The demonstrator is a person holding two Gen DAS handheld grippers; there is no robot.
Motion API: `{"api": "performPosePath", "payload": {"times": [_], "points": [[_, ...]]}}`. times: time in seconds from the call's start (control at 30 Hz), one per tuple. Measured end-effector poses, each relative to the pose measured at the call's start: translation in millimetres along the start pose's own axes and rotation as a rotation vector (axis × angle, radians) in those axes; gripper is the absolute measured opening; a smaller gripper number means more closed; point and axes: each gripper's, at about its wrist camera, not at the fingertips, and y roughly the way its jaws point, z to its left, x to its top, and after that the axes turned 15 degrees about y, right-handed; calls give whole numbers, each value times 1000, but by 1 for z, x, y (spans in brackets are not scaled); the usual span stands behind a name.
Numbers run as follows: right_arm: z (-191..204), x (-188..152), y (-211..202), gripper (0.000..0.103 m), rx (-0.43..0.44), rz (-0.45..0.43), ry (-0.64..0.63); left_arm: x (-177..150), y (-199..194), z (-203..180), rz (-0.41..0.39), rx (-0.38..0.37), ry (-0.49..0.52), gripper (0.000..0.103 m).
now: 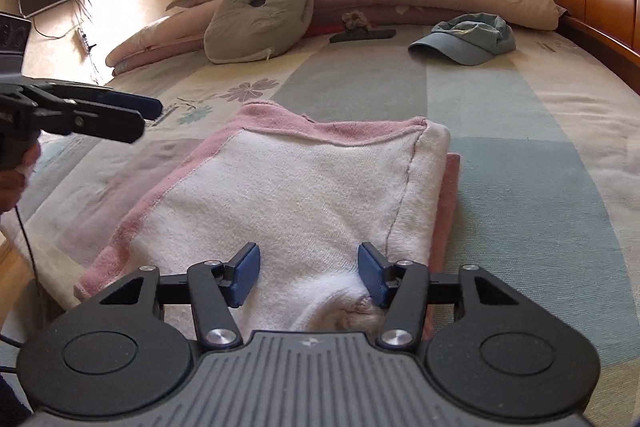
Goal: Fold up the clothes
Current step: 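Withdraw both open tools above the folded sweater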
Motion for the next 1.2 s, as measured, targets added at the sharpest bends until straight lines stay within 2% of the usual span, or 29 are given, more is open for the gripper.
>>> {"api": "performPosePath", "payload": {"times": [0.03,0.07,0.1,0.13,0.2,0.27,0.33,0.4,0.47,0.53,0.63,0.73,0.83,0.93,0.97,1.07,1.17,1.2], "points": [[-3,-2,-4,60,12,-8,8,-3,12,-5,24,-5,41,80],[-5,-4,-8,60,20,-15,11,-8,27,-5,96,-7,38,81],[-1,-4,-9,60,9,-13,-12,-14,35,-4,117,3,26,83],[2,-5,-10,60,-3,-11,-34,-15,31,0,86,-8,-2,84],[8,-1,-14,60,-14,-11,-57,-8,22,11,78,-20,-67,82],[12,5,-18,65,-12,-17,-69,3,11,18,17,-14,-58,81],[15,15,-19,71,-4,-38,-92,17,12,22,-36,-39,-46,82],[16,25,-11,71,-2,-44,-100,29,25,24,-50,-59,-41,82],[11,28,6,71,-16,-7,-81,33,48,28,-8,-64,-66,83],[5,21,17,71,-27,12,-69,32,74,33,65,-35,-115,82],[0,10,15,72,-26,-16,-48,28,91,44,79,47,-148,82],[-6,6,11,72,-13,-39,8,32,95,57,56,60,-200,82],[-9,7,11,73,-4,-47,53,40,84,60,32,79,-209,82],[-3,7,14,84,-14,-43,39,42,65,54,26,68,-204,83],[0,7,15,89,-22,-43,28,41,57,50,49,86,-205,83],[11,6,18,91,-47,-43,-2,33,33,36,145,166,-198,85],[26,13,12,92,-63,-41,-3,19,4,23,164,245,-168,90],[33,14,9,92,-41,-46,-12,15,-3,21,167,265,-174,91]]}}
